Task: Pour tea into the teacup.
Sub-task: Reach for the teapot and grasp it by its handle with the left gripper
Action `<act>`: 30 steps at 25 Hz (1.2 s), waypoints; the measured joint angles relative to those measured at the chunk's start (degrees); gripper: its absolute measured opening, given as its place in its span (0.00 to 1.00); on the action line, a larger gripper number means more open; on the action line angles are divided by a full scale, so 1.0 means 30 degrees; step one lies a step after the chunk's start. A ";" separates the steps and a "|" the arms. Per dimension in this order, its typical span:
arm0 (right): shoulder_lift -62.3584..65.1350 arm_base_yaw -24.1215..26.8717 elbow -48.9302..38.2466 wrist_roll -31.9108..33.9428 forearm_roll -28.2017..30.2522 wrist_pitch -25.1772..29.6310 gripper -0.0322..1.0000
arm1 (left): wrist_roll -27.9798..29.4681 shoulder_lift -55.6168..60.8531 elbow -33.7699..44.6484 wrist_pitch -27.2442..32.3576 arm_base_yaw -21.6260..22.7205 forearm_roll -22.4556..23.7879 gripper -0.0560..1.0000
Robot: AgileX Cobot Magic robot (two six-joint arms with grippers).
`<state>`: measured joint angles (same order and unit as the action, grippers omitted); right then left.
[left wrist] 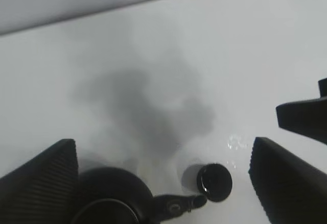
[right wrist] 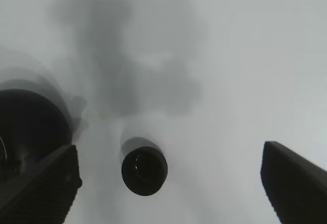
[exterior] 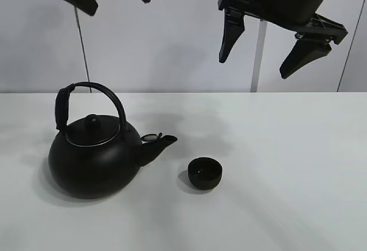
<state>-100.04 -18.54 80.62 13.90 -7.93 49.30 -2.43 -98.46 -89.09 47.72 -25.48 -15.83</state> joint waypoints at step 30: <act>0.0000 0.0000 0.0000 0.0000 -0.0018 -0.5486 0.67 | -0.1890 0.6140 2.5649 -3.5461 0.0000 0.3920 0.63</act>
<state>-100.04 -18.54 80.62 13.90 -7.99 32.84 -8.10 -80.04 -12.15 -58.66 -25.48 -4.07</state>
